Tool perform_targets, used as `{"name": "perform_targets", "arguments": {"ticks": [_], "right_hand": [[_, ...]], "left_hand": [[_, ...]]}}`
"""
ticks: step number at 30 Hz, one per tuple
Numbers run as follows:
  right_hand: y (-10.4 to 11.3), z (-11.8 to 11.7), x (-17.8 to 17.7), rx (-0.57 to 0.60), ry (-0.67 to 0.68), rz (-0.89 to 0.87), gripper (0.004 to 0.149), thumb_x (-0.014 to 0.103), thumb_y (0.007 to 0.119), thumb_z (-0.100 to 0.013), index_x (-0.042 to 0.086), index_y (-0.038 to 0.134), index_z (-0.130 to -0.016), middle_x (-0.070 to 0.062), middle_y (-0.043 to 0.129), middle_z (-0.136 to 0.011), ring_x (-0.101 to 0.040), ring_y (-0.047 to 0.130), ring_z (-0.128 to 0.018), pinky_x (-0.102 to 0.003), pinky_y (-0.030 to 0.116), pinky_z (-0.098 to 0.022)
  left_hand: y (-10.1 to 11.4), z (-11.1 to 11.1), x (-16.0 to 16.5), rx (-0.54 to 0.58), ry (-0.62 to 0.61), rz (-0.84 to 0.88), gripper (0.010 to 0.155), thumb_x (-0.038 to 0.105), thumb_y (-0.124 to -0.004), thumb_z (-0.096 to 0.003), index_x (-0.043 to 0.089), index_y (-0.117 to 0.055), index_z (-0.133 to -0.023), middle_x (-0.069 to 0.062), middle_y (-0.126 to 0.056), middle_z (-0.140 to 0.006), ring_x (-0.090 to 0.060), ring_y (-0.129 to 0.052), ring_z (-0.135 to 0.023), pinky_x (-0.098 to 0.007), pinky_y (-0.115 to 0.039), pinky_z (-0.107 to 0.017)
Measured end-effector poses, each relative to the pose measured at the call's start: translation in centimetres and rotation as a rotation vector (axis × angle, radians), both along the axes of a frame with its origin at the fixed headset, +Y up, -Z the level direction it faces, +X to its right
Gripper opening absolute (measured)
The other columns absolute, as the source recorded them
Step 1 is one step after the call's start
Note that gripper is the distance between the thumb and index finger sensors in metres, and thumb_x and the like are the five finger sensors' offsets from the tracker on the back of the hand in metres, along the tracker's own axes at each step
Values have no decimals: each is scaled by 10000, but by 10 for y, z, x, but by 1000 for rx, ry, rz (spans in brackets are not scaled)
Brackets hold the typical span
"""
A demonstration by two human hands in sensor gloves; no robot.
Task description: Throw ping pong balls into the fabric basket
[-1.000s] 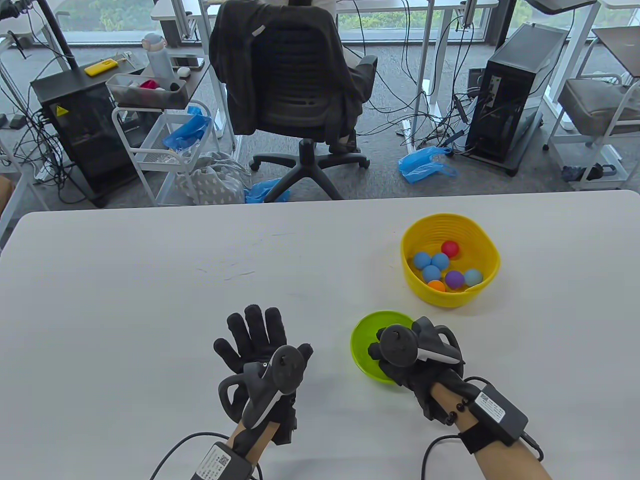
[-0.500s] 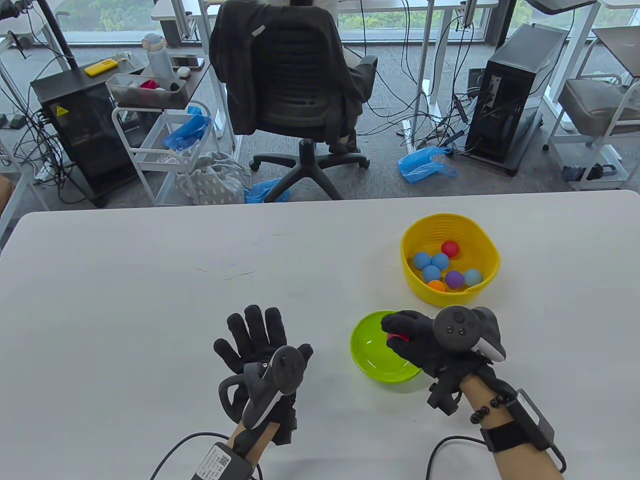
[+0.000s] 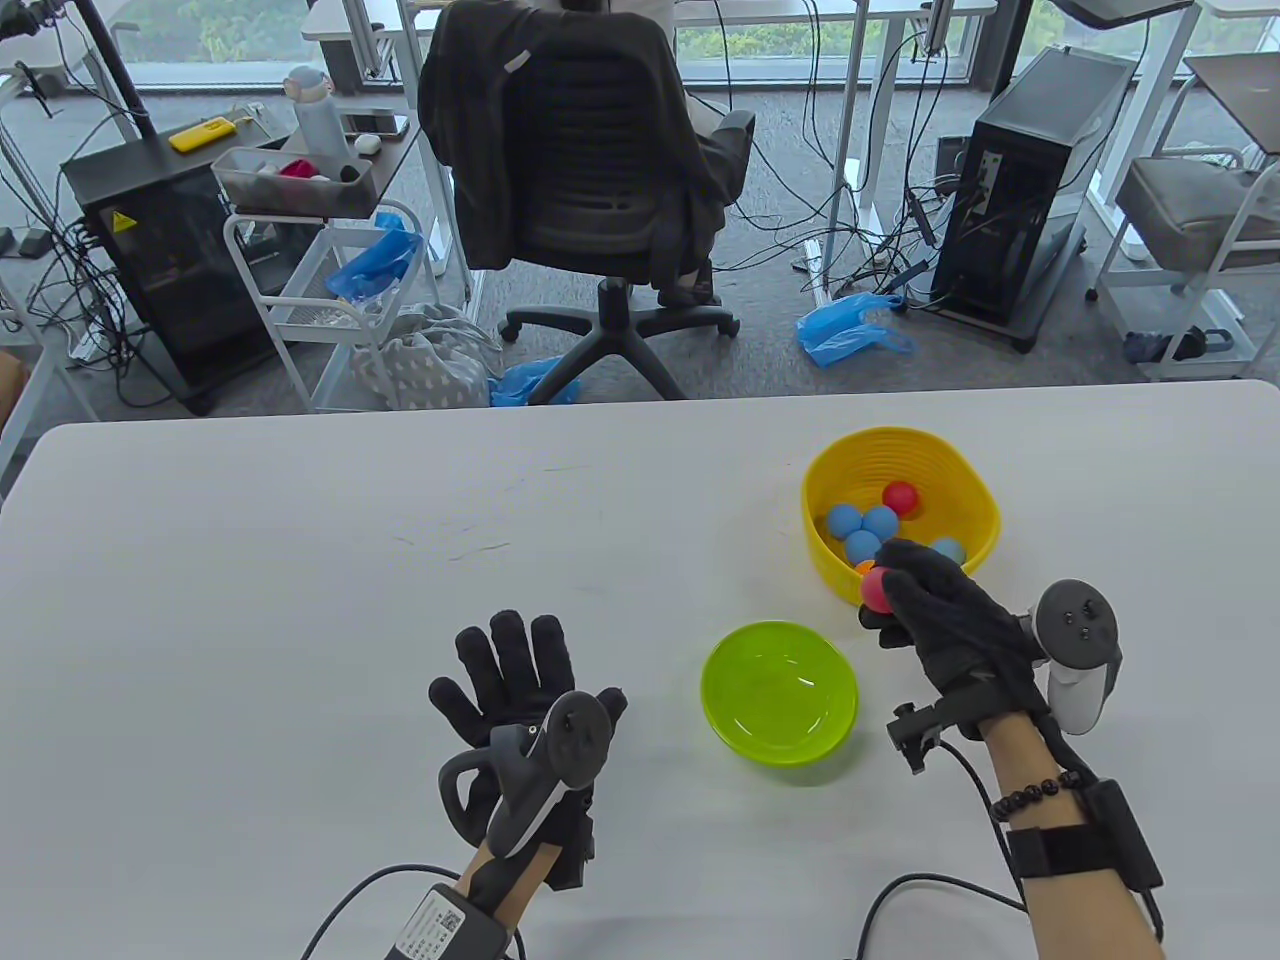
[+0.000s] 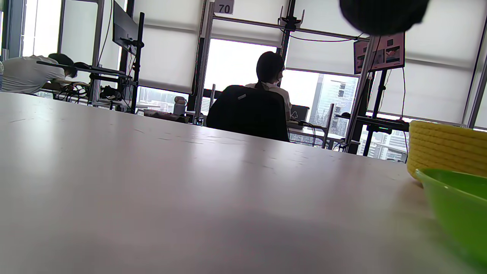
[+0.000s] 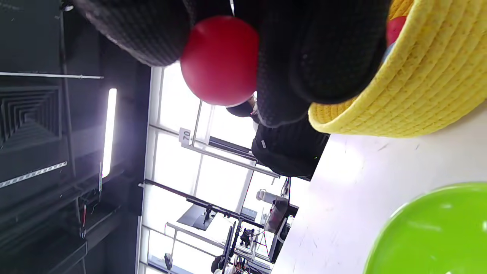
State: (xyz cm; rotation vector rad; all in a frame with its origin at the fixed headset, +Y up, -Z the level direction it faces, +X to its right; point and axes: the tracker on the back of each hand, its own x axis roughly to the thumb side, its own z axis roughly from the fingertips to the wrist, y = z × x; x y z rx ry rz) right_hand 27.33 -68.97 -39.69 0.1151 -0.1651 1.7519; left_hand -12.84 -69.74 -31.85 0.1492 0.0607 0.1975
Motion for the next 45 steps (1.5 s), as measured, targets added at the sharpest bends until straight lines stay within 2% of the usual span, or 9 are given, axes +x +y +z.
{"name": "perform_targets", "arguments": {"ticks": [5, 10, 18, 23, 27, 30, 38, 40, 45], "right_hand": [[-2, -12, 13, -61, -35, -125, 582, 406, 744, -604, 122, 571, -1082, -234, 654, -1054, -340, 969, -709, -421, 894, -518], [-9, -23, 22, -100, 1, -229, 740, 454, 651, -643, 72, 267, -1149, -311, 378, -1133, -427, 730, -956, -516, 720, -713], [-20, -38, 42, -114, 61, -398, 876, 493, 537, -668, -7, -62, -1067, -429, 88, -1070, -505, 444, -1051, -563, 535, -776], [-22, -37, 51, -95, 26, -398, 851, 477, 530, -667, -25, -27, -1068, -438, 107, -1064, -499, 455, -1048, -561, 540, -770], [-14, -29, 52, -58, -24, -362, 800, 462, 547, -661, 12, 64, -1114, -390, 174, -1107, -500, 503, -1033, -573, 551, -755], [-5, -18, 50, -23, -87, -263, 760, 447, 575, -651, 29, 163, -1134, -366, 251, -1122, -515, 558, -1002, -589, 576, -731], [17, 18, 41, 132, -175, 287, 630, 420, 679, -596, 83, 526, -1105, -298, 559, -1105, -542, 728, -895, -630, 663, -644], [18, 29, 38, 145, -153, 514, 626, 423, 691, -587, 98, 547, -1103, -295, 569, -1107, -555, 720, -897, -640, 655, -645], [14, 45, 23, 163, -120, 884, 638, 449, 696, -576, 145, 545, -1116, -284, 505, -1149, -588, 608, -958, -677, 570, -678]], "left_hand": [[0, 0, 0, 1, 4, -5, 894, 582, -704, -519, 152, -269, -1172, -181, -90, -1236, -507, -32, -1097, -792, -54, -682], [0, -1, -1, -5, 16, -11, 894, 584, -702, -519, 152, -269, -1172, -183, -90, -1236, -508, -33, -1097, -793, -55, -681], [1, -2, -2, -14, 36, -18, 894, 584, -701, -520, 153, -266, -1172, -181, -89, -1236, -506, -33, -1098, -793, -56, -681], [1, -2, -2, -19, 37, -27, 894, 585, -700, -521, 153, -267, -1172, -183, -90, -1236, -508, -35, -1097, -793, -57, -681], [0, -3, -2, -35, 28, -17, 893, 584, -700, -520, 156, -263, -1171, -180, -89, -1236, -505, -33, -1098, -791, -56, -682], [2, -2, -2, -28, 29, -10, 893, 584, -703, -518, 160, -266, -1171, -178, -91, -1237, -504, -33, -1099, -790, -56, -684], [3, 0, -2, -33, 7, 23, 891, 582, -700, -518, 158, -267, -1171, -177, -95, -1237, -502, -34, -1098, -789, -57, -684], [4, 0, -3, -38, -1, 47, 887, 581, -696, -519, 156, -270, -1171, -176, -94, -1236, -501, -31, -1098, -787, -55, -685], [3, 0, -2, -31, -19, 57, 893, 579, -711, -512, 164, -269, -1168, -161, -115, -1242, -490, -40, -1105, -787, -66, -689]]}}
